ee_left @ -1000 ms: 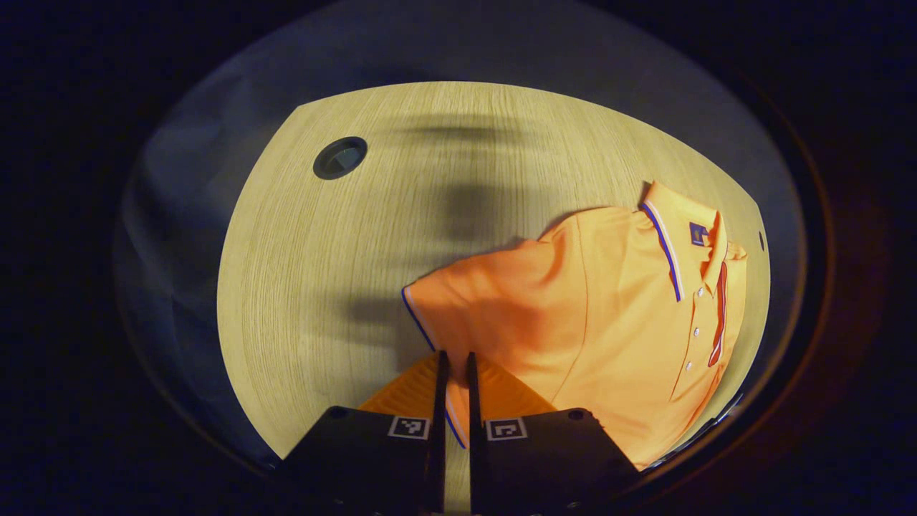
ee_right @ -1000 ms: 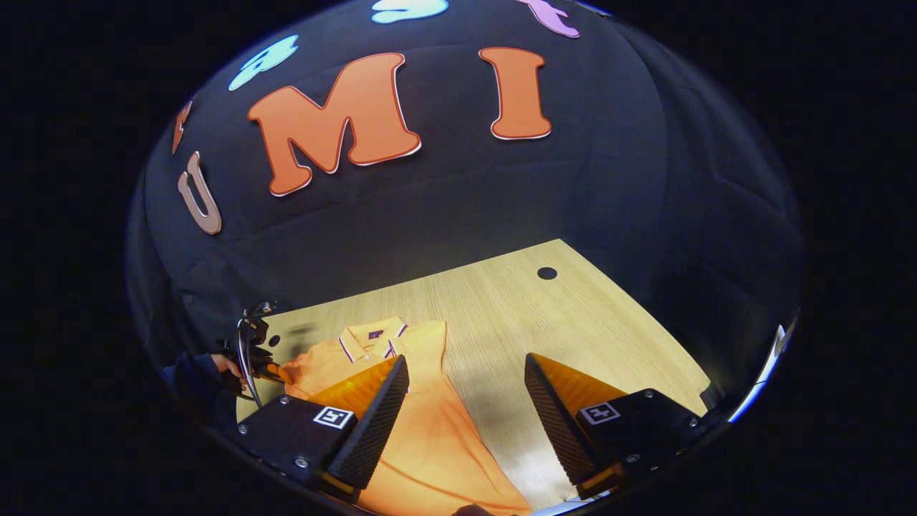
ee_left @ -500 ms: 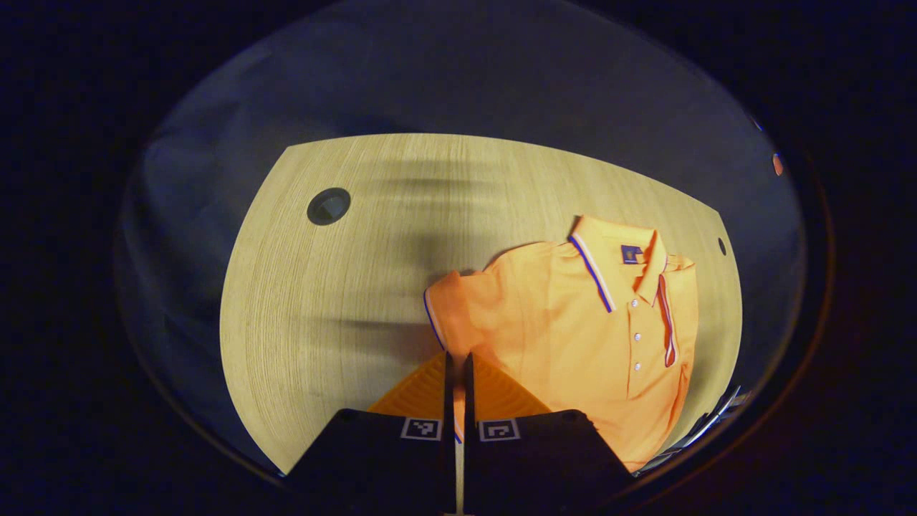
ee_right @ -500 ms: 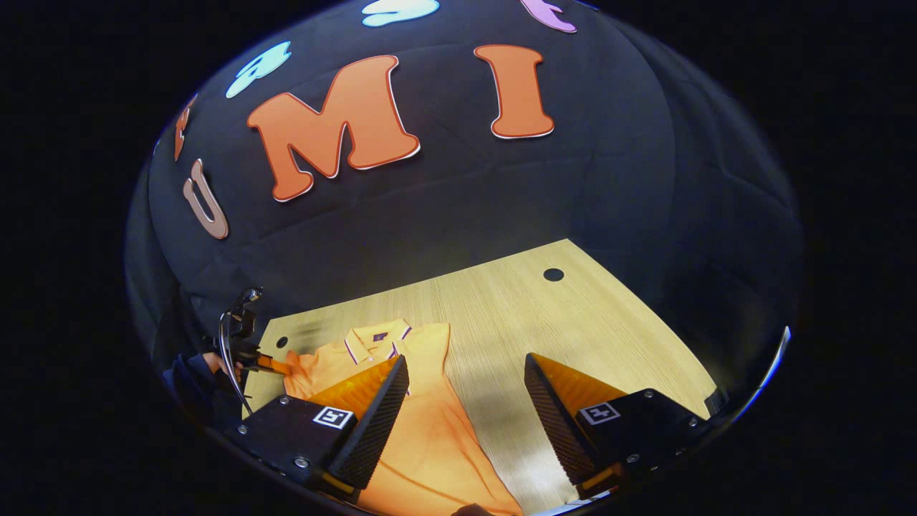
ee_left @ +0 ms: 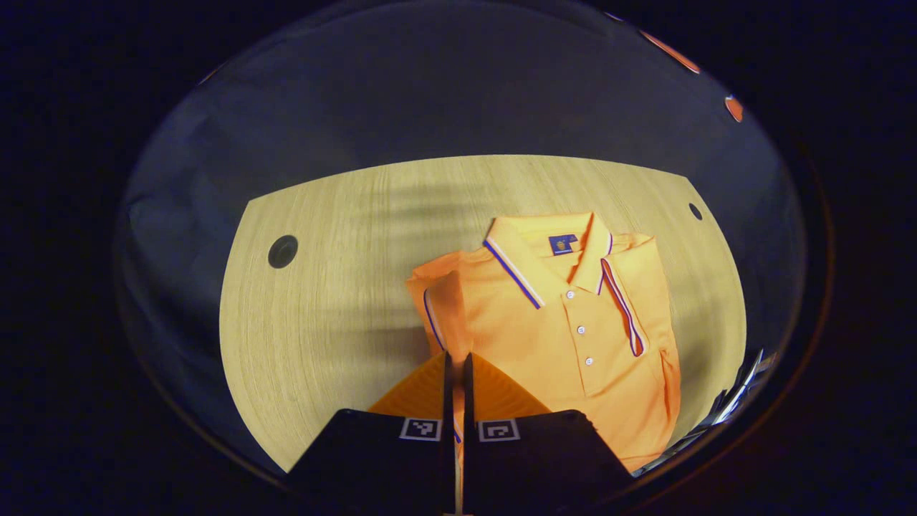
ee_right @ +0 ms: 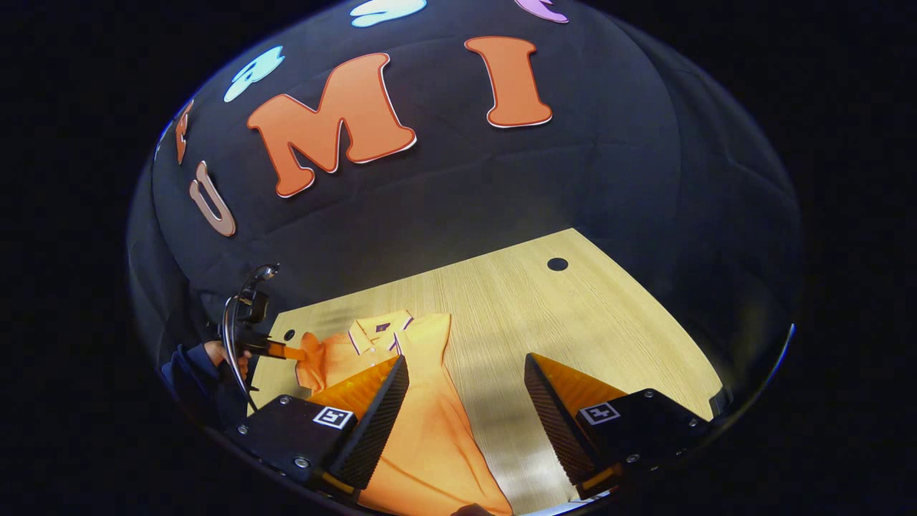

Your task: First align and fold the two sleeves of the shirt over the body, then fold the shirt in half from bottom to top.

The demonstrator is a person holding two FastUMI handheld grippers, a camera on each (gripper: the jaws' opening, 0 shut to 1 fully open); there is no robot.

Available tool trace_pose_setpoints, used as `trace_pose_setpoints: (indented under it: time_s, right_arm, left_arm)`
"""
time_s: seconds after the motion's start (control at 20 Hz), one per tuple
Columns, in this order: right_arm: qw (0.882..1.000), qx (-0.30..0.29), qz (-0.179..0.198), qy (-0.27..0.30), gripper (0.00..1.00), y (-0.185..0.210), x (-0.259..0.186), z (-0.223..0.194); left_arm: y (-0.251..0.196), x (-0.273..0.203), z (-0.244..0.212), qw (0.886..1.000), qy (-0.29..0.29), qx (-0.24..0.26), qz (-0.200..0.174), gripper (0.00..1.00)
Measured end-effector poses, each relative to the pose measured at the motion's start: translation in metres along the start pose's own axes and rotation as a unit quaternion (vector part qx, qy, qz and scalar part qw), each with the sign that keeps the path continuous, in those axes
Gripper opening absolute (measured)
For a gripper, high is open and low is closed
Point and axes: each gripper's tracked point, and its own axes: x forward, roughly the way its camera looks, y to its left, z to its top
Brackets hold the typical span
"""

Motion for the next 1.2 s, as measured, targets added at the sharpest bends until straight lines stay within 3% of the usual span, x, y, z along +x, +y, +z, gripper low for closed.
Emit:
trace_pose_setpoints:
  time_s: [0.1,0.15,0.2,0.25,0.3,0.35,0.5,0.55,0.85,1.05,1.2]
  right_arm:
    - [1.000,0.000,0.004,0.004,0.99,-0.006,0.002,-0.002]
    - [1.000,0.000,0.005,0.006,0.99,-0.009,0.002,-0.001]
    - [1.000,0.001,0.006,0.007,0.99,-0.013,0.003,-0.002]
    - [1.000,0.001,0.008,0.007,0.99,-0.015,0.004,0.000]
    - [1.000,0.001,0.009,0.005,0.99,-0.017,0.006,0.002]
    - [1.000,0.000,0.011,0.002,0.99,-0.017,0.008,0.006]
    - [1.000,-0.010,0.014,-0.017,0.99,-0.019,0.010,0.017]
    - [1.000,-0.012,0.018,-0.023,0.99,-0.017,0.011,0.021]
    - [0.995,-0.056,0.049,-0.070,0.99,0.007,0.014,0.046]
    - [0.985,-0.094,0.079,-0.122,0.98,0.030,0.010,0.061]
    - [0.971,-0.122,0.107,-0.175,0.99,0.050,-0.004,0.072]
  left_arm:
    - [-0.038,0.003,0.000,0.999,0.003,0.019,-0.027,0.08]
    - [-0.057,0.003,0.003,0.999,-0.005,0.021,-0.049,0.17]
    - [-0.078,0.000,0.004,0.997,-0.015,0.023,-0.078,0.35]
    - [-0.090,-0.004,0.006,0.995,-0.027,0.026,-0.094,0.46]
    - [-0.097,-0.008,0.010,0.993,-0.041,0.031,-0.102,0.44]
    - [-0.100,-0.014,0.013,0.992,-0.057,0.038,-0.102,0.49]
    - [-0.094,-0.036,0.022,0.990,-0.111,0.048,-0.080,0.88]
    - [-0.090,-0.047,0.025,0.988,-0.126,0.045,-0.070,0.86]
    - [-0.082,-0.110,0.022,0.974,-0.226,0.015,-0.021,0.96]
    - [-0.082,-0.169,0.008,0.951,-0.308,-0.009,0.007,0.99]
    - [-0.077,-0.220,-0.005,0.925,-0.377,-0.016,0.038,0.99]
